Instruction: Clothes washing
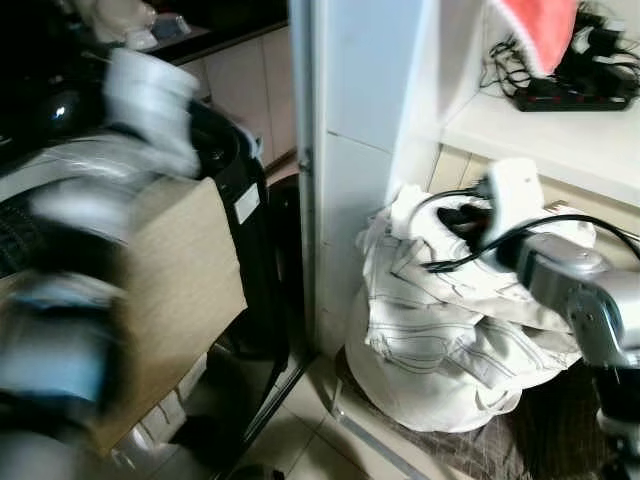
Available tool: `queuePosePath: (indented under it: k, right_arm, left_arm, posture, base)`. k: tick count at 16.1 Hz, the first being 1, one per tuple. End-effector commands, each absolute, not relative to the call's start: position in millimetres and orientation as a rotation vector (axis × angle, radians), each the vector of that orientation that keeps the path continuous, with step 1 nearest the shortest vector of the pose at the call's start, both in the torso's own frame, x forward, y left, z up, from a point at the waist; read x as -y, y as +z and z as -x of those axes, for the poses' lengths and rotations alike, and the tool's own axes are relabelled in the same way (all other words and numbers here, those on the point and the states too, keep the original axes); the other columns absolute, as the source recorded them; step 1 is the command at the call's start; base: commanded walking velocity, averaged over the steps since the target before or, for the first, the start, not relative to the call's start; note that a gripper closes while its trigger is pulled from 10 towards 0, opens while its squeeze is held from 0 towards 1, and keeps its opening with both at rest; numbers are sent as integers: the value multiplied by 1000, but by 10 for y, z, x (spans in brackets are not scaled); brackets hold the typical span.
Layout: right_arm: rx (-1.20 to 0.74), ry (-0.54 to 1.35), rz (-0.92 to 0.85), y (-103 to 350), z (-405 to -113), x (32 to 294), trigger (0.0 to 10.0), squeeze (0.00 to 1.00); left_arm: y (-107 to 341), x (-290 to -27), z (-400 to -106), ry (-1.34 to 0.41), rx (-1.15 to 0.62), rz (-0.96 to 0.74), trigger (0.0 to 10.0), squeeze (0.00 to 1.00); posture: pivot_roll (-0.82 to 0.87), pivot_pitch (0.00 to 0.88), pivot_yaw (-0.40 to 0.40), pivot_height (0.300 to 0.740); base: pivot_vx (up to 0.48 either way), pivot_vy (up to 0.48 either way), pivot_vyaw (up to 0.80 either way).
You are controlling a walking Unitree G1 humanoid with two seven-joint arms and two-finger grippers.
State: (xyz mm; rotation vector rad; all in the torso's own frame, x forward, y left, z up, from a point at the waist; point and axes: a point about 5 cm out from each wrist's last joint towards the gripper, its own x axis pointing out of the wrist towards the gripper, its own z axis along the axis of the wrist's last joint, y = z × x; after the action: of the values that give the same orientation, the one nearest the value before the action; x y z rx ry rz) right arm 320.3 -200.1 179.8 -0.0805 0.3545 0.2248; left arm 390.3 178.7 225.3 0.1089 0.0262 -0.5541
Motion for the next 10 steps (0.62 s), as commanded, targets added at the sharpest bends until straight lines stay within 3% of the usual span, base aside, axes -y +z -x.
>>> queuePosePath:
  k: [1,5,10]
  right_arm:
    - [-331,170,100,1812,-3276,2127,10000,1000]
    - [-296,-9,21,1636,-3492,2448,10000,1000]
    - [-354,-48,73,1443,-3625,2595,10000,1000]
  left_arm:
    - [2279,-1656,-3868,-600,-22,-87,10000,0]
    - [2025,-1135,-3709,-715,-40,-8,10000,0]
    - [1752,-968,-3282,-871,-14,-108,10000,0]
  posture:
    - [-163,0,58,740]
    - [-162,0,56,740]
    - [-137,0,46,740]
  base:
    - [0,0,0]
    - [0,0,0]
    - [0,0,0]
